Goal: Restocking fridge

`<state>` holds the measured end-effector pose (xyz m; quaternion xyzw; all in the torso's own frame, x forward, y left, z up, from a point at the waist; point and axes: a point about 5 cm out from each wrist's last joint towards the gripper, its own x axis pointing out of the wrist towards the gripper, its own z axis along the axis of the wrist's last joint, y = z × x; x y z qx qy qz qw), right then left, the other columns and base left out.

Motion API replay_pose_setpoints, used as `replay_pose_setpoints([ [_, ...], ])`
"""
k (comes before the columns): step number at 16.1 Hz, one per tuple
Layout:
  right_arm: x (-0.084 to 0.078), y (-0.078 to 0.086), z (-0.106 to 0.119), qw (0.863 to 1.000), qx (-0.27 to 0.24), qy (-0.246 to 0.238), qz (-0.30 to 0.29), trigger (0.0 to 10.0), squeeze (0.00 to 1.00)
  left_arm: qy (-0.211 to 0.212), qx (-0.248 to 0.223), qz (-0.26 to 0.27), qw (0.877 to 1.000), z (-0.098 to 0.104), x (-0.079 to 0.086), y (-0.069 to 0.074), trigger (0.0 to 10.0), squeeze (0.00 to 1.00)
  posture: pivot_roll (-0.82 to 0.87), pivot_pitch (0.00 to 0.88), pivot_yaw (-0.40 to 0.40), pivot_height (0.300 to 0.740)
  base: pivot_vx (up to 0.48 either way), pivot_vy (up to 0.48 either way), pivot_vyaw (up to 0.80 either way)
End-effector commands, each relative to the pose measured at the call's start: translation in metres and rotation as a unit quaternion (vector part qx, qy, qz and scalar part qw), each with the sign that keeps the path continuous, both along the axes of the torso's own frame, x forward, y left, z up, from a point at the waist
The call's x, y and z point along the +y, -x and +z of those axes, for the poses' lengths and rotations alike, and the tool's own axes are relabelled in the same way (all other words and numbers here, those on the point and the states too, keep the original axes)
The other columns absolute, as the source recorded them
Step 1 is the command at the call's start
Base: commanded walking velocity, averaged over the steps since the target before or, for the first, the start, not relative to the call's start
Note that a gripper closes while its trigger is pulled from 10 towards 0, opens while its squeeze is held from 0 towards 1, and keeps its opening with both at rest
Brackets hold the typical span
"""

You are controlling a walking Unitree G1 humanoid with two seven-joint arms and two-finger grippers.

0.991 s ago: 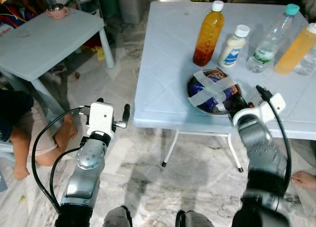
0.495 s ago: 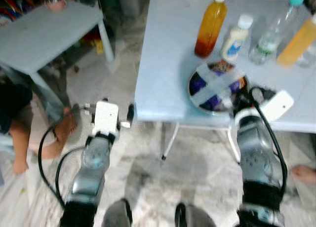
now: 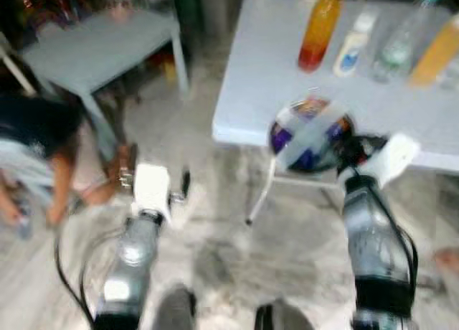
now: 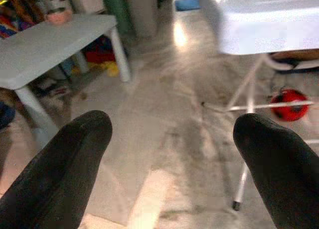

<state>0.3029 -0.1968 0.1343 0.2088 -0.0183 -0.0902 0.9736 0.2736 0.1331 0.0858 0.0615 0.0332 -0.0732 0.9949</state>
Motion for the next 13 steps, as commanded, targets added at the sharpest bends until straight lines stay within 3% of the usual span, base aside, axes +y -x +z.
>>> replay_pose_setpoints([
  [1, 0.002, -0.001, 0.004, 1.000, -0.012, 0.004, 0.002, 10.0, 0.00, -0.008, -0.017, 0.001, 1.000, 0.009, 0.001, -0.005, 10.0, 0.00, 0.05, 0.089, -0.006, 0.740, -0.326, 0.000, 0.41],
  [6, 0.008, -0.004, 0.006, 0.999, -0.022, 0.018, 0.024, 10.0, 0.00, -0.008, -0.016, 0.000, 1.000, 0.008, -0.001, -0.007, 10.0, 0.00, 0.05, 0.081, -0.008, 0.740, -0.311, 0.000, 0.69],
  [13, 0.020, -0.005, 0.006, 0.997, -0.029, 0.040, 0.058, 10.0, 0.00, -0.016, -0.016, -0.001, 1.000, 0.006, -0.002, -0.008, 10.0, 0.00, 0.05, 0.074, -0.009, 0.740, 0.000, 0.000, 0.79],
])
